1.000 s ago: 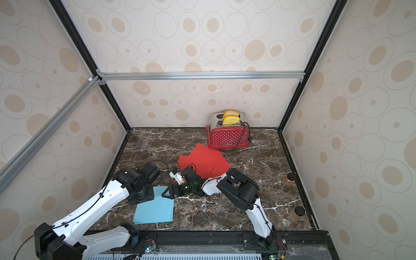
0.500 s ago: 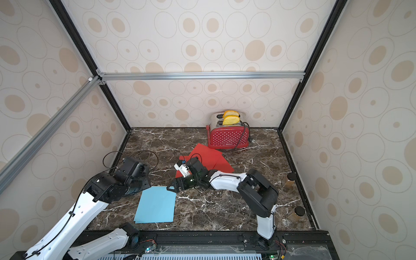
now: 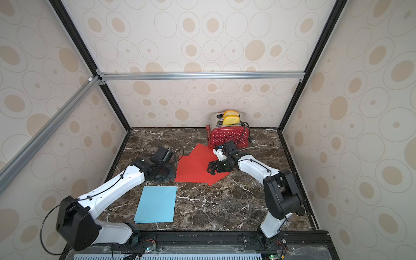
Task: Sort the scattered colored papers by color
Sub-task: Pick up the colored paper from the center of the board.
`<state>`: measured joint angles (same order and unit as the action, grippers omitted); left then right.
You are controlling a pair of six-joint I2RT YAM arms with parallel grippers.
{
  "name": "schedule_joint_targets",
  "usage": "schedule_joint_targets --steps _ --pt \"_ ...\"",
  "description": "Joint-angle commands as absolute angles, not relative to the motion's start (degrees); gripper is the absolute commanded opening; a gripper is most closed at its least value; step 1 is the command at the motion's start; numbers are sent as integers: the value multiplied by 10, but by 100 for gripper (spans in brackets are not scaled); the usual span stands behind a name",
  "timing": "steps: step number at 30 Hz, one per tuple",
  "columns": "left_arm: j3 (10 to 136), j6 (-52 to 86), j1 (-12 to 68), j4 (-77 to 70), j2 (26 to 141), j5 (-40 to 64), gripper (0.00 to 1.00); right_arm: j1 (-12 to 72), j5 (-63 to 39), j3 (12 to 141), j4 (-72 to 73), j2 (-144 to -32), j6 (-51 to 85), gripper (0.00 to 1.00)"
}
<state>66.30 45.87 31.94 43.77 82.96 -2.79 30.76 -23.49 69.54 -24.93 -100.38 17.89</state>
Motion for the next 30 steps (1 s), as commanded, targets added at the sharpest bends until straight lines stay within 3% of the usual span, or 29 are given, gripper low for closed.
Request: schedule_joint_targets --steps 1,8,11,13,25,28,30 --pt "730 405 321 409 897 -27 52 310 -267 787 -273 -1067 141 96" --pt "782 409 319 384 1005 -13 51 270 -276 854 -279 -1149 135 96" --pt "798 410 317 375 1034 -12 37 247 -287 851 -260 -1166 147 94" --pt "815 411 312 378 1053 -9 36 234 -294 848 -245 -1177 149 91" --pt "873 392 285 392 1119 9 41 220 -323 932 -223 -1238 177 86" --pt "875 392 279 390 1129 16 41 221 -324 943 -225 -1248 180 80" --pt "875 391 277 387 1134 19 41 220 -329 954 -227 -1264 183 71"
